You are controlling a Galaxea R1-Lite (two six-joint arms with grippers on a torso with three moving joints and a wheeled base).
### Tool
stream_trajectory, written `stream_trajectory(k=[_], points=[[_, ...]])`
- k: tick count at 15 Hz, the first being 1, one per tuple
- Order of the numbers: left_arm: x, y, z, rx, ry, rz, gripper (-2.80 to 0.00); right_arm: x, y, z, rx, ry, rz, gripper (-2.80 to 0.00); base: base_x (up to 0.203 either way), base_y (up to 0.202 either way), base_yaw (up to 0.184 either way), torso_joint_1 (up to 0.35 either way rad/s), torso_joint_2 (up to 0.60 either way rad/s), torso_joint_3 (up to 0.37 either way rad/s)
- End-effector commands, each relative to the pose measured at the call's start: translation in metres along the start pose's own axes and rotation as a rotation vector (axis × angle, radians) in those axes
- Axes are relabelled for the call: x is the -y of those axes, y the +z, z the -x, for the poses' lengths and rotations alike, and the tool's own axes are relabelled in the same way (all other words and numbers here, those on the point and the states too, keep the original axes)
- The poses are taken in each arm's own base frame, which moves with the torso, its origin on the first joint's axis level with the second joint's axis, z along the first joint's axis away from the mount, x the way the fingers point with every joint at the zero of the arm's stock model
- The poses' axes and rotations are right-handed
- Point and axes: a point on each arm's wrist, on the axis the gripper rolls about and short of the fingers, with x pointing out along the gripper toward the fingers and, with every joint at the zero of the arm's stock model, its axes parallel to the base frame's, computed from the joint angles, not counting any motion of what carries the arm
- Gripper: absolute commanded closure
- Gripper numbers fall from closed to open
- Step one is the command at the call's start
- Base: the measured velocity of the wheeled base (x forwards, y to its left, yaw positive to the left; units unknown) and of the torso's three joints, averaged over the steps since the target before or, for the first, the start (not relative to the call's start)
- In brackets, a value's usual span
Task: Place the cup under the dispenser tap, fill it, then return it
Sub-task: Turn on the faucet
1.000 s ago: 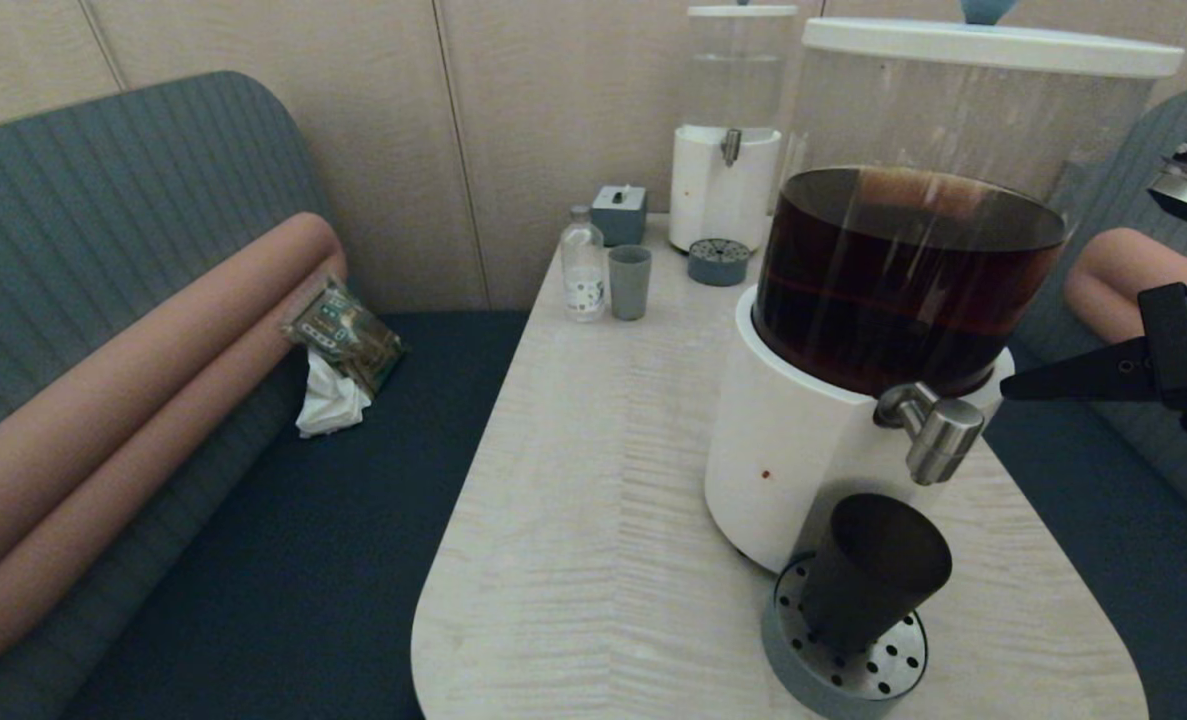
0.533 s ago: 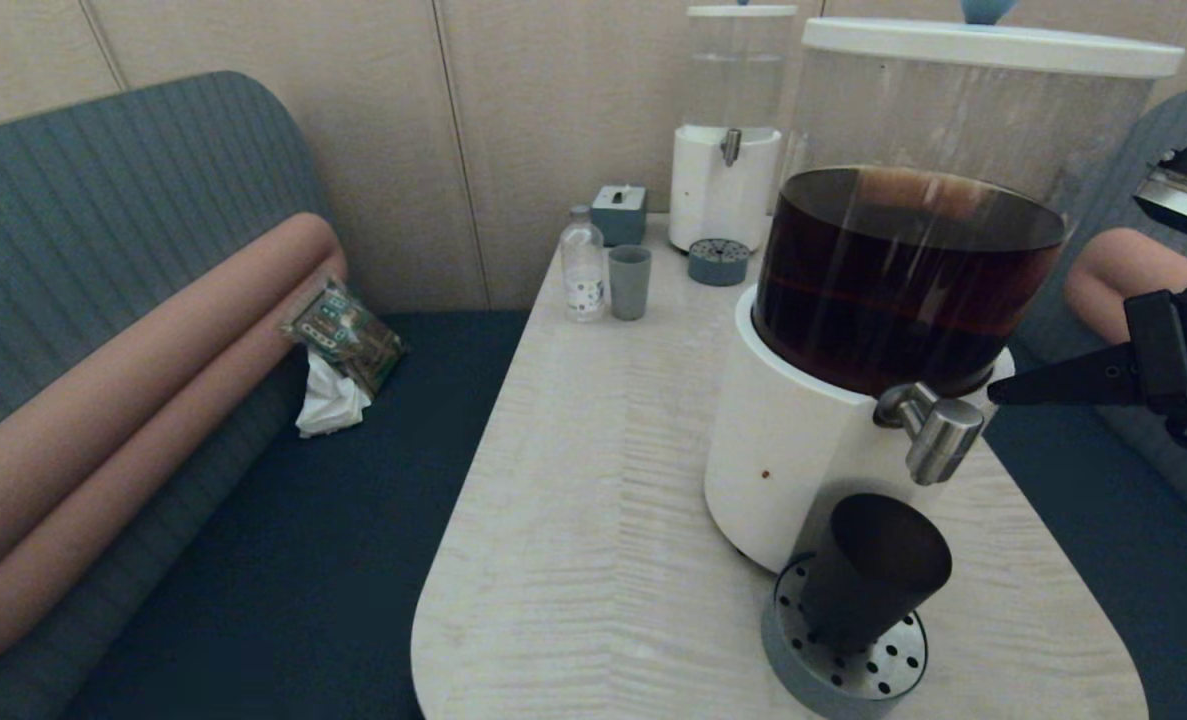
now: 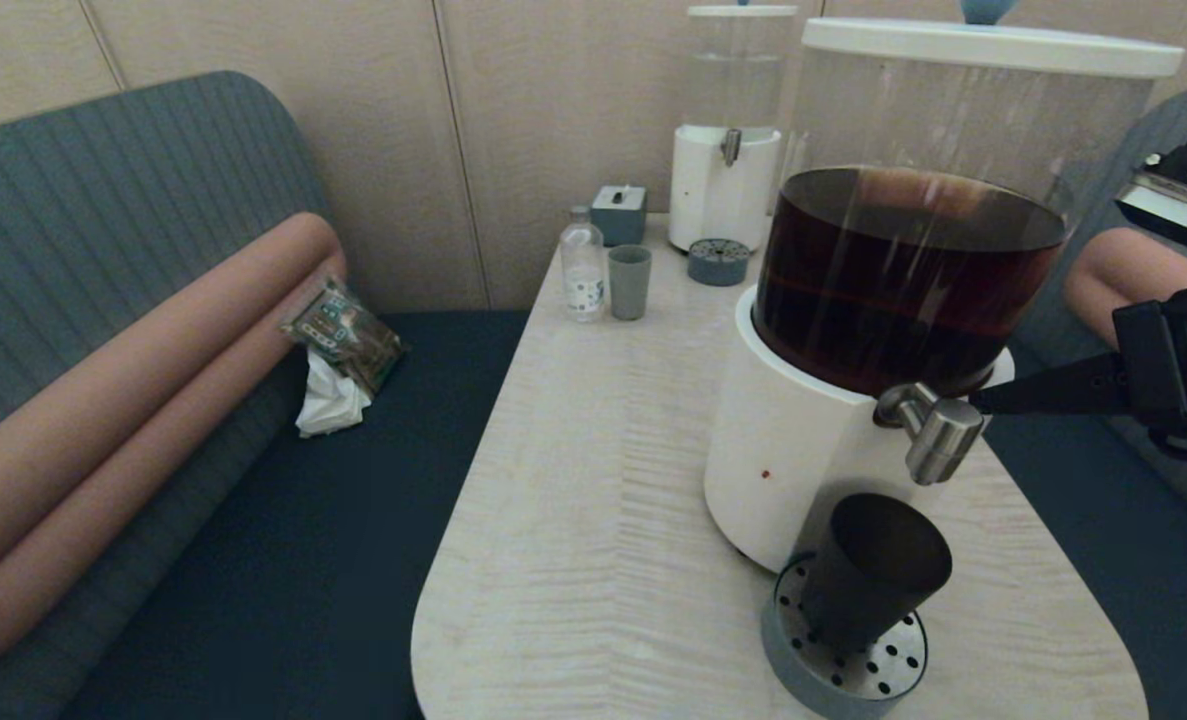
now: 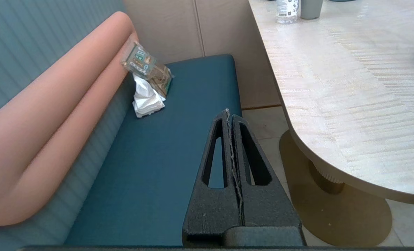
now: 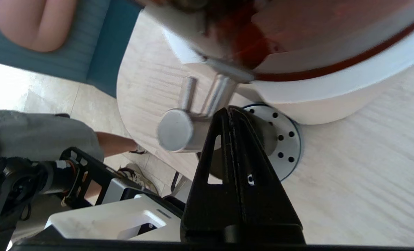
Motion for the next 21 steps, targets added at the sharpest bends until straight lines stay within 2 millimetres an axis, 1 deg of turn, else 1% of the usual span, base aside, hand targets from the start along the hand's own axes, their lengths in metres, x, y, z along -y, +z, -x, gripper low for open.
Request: stream_trajectory(k=[1,16,21], points=[[0.001,-0.011,-0.002,-0.04,-0.006,0.001,0.0,-0.003,-0.002,0.002,-0.003,0.011,0.006,0.0,0.0,0.0,0.0,0.0,0.0,0.0],[0.001,-0.011,-0.002,-0.04,-0.006,0.001,0.0,-0.011,-0.006,-0.009,-0.047,0.05,0.032,0.0,0.0,0.0,0.0,0.0,0.0,0.0],[0.001,-0.011,-0.002,-0.04,-0.006,0.002,0.0,-0.015,-0.004,-0.013,-0.027,0.071,0.057,0.0,0.0,0.0,0.0,0.0,0.0,0.0]])
